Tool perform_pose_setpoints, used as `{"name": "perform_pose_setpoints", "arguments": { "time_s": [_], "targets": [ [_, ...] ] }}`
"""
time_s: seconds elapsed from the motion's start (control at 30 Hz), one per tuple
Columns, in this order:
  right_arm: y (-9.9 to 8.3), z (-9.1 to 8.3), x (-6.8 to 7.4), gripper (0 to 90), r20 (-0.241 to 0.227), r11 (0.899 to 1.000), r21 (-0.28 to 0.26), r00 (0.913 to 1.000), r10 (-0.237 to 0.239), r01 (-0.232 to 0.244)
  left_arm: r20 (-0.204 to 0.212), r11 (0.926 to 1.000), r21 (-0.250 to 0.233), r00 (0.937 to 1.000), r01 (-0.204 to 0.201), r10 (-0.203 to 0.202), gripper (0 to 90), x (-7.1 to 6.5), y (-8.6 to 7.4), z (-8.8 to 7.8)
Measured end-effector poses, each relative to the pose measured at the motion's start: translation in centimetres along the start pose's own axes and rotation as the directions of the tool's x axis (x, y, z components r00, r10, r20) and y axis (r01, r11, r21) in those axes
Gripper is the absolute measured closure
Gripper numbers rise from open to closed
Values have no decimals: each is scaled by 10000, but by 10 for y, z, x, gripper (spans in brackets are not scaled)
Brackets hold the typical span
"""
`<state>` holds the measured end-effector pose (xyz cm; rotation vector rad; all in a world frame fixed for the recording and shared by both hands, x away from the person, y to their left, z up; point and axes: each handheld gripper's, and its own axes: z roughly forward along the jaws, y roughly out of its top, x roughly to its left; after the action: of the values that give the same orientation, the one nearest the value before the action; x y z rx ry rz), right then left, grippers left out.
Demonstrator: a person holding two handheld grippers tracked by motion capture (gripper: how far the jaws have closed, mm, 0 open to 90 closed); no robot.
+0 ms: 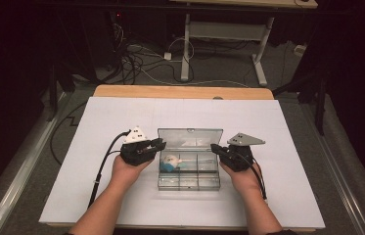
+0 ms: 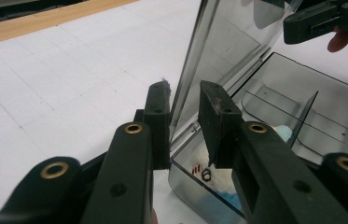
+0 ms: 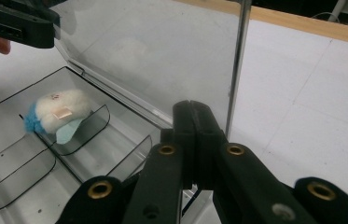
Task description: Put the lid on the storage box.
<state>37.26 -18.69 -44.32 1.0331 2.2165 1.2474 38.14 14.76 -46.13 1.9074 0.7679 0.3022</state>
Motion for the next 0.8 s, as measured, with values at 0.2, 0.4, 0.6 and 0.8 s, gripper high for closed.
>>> {"name": "perform_pose_setpoints", "arguments": {
  "time_s": [0.2, 0.4, 0.6, 0.8],
  "targets": [
    [0, 0, 1, 900, -64, 10000, -32, 10000, 17, -18, 41, 9998, -170, 9999, 127, -127, 713, -1, -3, -4],
    [0, -2, 5, 900, -135, 9999, -111, 9999, -28, 26, 48, 9998, -181, 10000, 60, -59, 712, -2, -5, -6],
    [-2, -4, 8, 900, -126, 9999, -124, 9999, -62, 60, 26, 9999, -100, 9999, 114, -114, 712, -4, -8, -9],
    [-7, -8, 11, 900, -126, 9999, -103, 9999, -91, 90, 88, 9997, -59, 9996, 251, -250, 676, -6, -16, -14]
  ]
}}
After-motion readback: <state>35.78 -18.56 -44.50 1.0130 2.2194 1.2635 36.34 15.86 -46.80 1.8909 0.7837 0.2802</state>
